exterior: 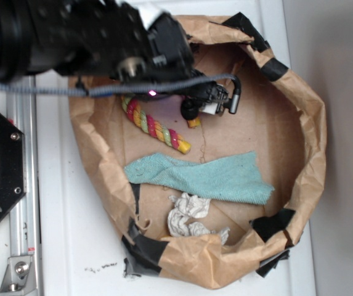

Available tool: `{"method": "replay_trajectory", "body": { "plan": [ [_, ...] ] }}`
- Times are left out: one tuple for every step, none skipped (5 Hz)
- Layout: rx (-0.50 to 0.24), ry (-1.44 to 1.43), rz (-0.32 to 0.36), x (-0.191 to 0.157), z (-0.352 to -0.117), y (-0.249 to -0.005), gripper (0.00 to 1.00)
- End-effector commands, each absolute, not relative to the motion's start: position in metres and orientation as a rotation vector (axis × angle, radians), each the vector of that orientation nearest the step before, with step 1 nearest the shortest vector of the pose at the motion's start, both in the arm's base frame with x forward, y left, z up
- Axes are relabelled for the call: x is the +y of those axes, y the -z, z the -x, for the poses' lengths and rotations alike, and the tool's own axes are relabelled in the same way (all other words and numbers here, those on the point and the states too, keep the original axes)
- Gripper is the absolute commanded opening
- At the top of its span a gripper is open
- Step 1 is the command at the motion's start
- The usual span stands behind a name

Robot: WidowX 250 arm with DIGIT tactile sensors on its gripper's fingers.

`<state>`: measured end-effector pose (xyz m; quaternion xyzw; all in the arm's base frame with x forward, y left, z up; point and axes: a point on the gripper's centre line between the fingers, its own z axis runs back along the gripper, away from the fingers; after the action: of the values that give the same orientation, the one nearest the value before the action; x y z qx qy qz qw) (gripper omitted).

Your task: Grab the multicolored rope.

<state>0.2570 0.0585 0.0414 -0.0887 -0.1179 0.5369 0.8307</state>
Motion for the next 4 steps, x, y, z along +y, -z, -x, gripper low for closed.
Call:
{"method": "replay_trajectory", "body": {
  "plan": [
    [-0.214,-1.176,0.175,0.073,-0.265,-0.027,1.0],
    [-0.164,-1.151,0.221,0.064,-0.27,-0.017,1.0],
    [-0.152,-1.079,0.262,0.046,-0.274,-0.009,1.0],
    [-0.164,-1.042,0.237,0.038,-0.275,-0.002,0.0]
  ]
}}
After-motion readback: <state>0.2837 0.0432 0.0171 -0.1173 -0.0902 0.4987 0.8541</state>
